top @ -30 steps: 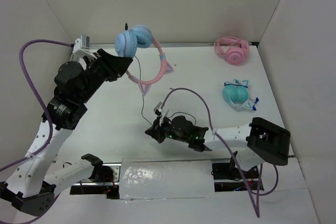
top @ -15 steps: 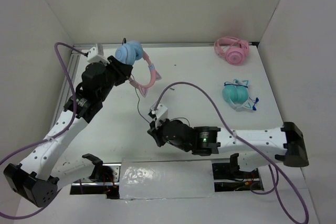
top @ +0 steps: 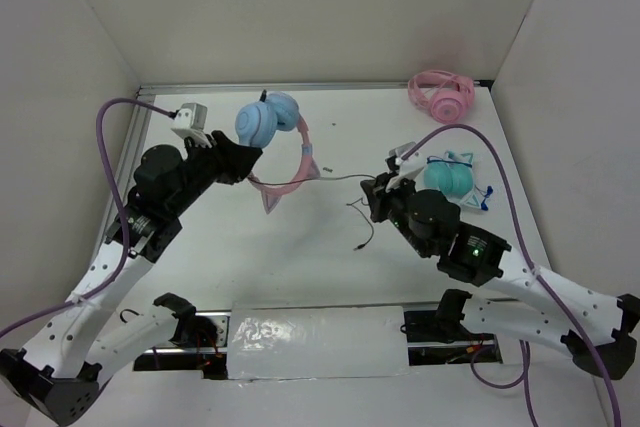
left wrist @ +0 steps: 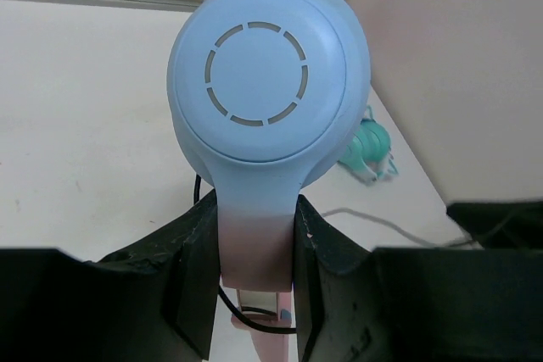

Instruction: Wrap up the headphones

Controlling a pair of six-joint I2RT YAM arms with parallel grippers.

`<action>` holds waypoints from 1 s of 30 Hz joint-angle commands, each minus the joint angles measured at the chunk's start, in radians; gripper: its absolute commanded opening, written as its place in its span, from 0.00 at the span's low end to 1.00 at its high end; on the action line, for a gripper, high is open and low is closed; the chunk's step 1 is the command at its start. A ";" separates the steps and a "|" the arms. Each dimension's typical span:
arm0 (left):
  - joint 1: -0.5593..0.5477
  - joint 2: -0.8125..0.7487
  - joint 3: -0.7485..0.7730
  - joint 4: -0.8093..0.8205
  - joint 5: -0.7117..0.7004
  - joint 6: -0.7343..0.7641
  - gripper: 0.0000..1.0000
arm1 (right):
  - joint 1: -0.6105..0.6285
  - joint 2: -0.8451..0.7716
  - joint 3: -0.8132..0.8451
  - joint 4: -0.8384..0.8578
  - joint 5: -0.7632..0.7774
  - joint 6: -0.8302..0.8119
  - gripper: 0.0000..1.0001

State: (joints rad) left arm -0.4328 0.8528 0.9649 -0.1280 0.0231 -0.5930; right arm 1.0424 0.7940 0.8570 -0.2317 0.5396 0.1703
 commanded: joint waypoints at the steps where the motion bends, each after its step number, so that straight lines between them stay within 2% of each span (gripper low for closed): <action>1: 0.003 -0.037 0.006 0.116 0.222 0.081 0.00 | -0.074 -0.050 -0.025 0.043 -0.081 -0.146 0.00; 4: 0.003 -0.060 -0.018 0.119 0.340 0.082 0.00 | -0.161 -0.042 -0.020 0.080 -0.127 -0.211 0.00; 8: 0.005 -0.087 -0.023 0.157 0.409 0.079 0.00 | -0.281 -0.001 -0.038 0.155 -0.239 -0.236 0.00; 11: 0.003 -0.104 -0.017 0.159 0.451 0.073 0.00 | -0.369 0.028 -0.079 0.227 -0.386 -0.242 0.00; 12: 0.003 -0.104 -0.014 0.156 0.454 0.071 0.00 | -0.383 0.036 -0.097 0.262 -0.458 -0.245 0.00; 16: 0.003 -0.104 0.005 0.134 0.405 0.056 0.00 | -0.386 0.008 -0.186 0.365 -0.577 -0.272 0.00; 19: 0.003 -0.110 0.006 0.136 0.364 0.035 0.00 | -0.380 -0.051 -0.248 0.373 -0.656 -0.305 0.00; 20: 0.003 -0.113 0.006 0.137 0.310 0.021 0.00 | -0.351 -0.114 -0.289 0.352 -0.687 -0.311 0.00; 25: 0.003 -0.118 -0.002 0.169 0.261 0.010 0.00 | -0.245 -0.197 -0.352 0.298 -0.624 -0.276 0.00; 30: 0.005 -0.113 0.034 0.160 0.316 0.041 0.00 | -0.165 -0.194 -0.336 0.261 -0.366 -0.256 0.00</action>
State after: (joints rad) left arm -0.4301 0.7650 0.9230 -0.1036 0.3092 -0.5560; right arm 0.8623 0.5961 0.5030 0.0261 0.0193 -0.0944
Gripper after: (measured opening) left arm 0.445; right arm 0.008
